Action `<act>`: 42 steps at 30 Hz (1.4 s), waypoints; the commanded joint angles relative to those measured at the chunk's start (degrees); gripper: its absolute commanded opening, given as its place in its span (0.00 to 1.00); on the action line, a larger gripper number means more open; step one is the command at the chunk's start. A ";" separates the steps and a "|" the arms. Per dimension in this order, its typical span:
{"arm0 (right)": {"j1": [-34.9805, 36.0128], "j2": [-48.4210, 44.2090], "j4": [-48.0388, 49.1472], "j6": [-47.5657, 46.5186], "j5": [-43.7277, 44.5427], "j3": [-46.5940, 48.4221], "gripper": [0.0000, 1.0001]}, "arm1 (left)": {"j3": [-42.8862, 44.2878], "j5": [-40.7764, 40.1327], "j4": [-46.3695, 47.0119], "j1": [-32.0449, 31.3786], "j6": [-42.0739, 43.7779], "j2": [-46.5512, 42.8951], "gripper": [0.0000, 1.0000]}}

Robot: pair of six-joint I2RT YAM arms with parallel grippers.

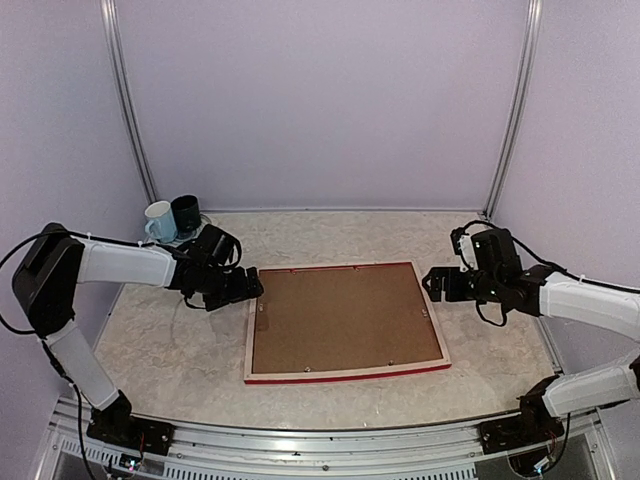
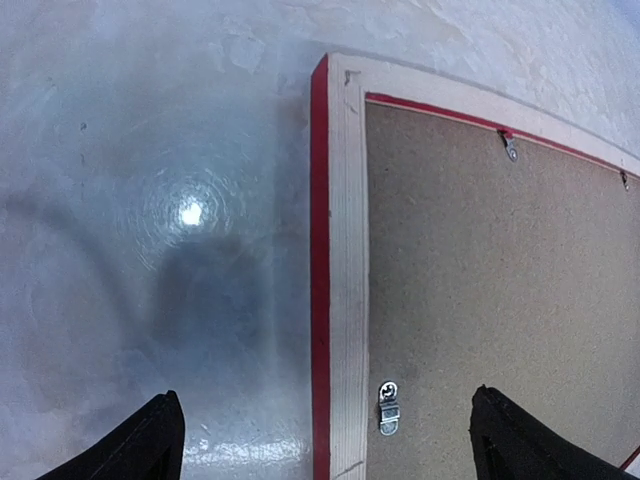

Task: Put the photo into the frame
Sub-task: Press the fastener onto the backboard.

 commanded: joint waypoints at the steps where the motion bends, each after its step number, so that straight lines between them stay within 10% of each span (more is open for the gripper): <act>1: -0.63 2.72 4.02 0.60 -4.12 -0.55 0.99 | -0.24 -1.89 -3.17 -2.44 3.23 -0.85 0.97; 13: -0.64 -7.37 18.13 3.50 -3.36 -13.14 0.99 | -1.07 -1.68 -2.26 -3.20 4.01 0.77 0.85; 42: -0.64 1.05 20.77 3.32 -4.05 -12.93 0.97 | 2.21 -0.43 -2.39 -3.23 4.68 5.86 0.71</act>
